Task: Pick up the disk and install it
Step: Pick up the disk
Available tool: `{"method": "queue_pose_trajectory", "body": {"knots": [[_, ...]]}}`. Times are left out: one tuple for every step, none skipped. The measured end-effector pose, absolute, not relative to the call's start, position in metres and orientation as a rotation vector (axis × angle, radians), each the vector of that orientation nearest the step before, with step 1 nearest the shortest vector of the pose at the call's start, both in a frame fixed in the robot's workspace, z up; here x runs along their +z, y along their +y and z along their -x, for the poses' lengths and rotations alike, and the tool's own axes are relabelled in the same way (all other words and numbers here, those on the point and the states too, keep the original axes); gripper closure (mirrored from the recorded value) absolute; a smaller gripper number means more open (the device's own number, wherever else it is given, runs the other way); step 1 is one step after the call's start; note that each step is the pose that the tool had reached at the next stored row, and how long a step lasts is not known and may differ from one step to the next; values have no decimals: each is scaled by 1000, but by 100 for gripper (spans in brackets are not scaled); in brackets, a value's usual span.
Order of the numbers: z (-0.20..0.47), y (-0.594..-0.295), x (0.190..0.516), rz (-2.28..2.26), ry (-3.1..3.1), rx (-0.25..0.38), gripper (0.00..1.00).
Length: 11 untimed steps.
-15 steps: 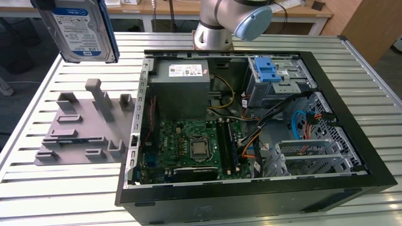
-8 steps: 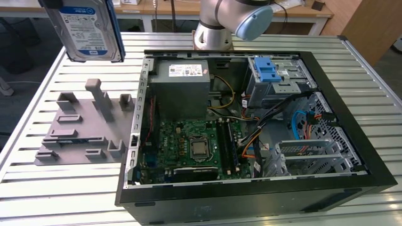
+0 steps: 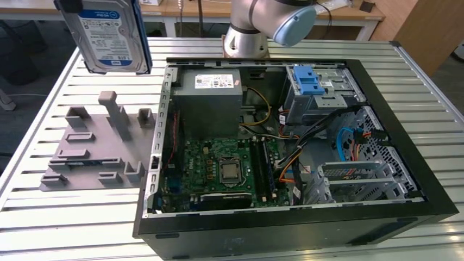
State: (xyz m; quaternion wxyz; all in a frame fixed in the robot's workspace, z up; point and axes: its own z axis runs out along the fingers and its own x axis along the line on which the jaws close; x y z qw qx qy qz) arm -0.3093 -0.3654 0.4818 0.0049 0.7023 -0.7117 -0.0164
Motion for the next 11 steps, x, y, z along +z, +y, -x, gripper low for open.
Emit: {"method": "queue_pose_trajectory", "body": {"knots": [[307, -366, 482, -2199, -2229, -52, 64], [305, -367, 482, -2199, -2229, -52, 64], [304, -368, 482, -2199, -2228, -52, 64], [302, -369, 482, -2199, -2228, -53, 64], [300, -369, 482, -2199, -2228, -53, 64], [299, -370, 482, -2199, -2228, -53, 64], [297, -371, 482, -2199, -2228, -53, 64], [295, -372, 482, -2199, -2228, -53, 64], [294, -373, 482, -2199, -2228, -53, 64], [292, -374, 482, -2199, -2228, -53, 64], [290, -375, 482, -2199, -2228, -53, 64]]}}
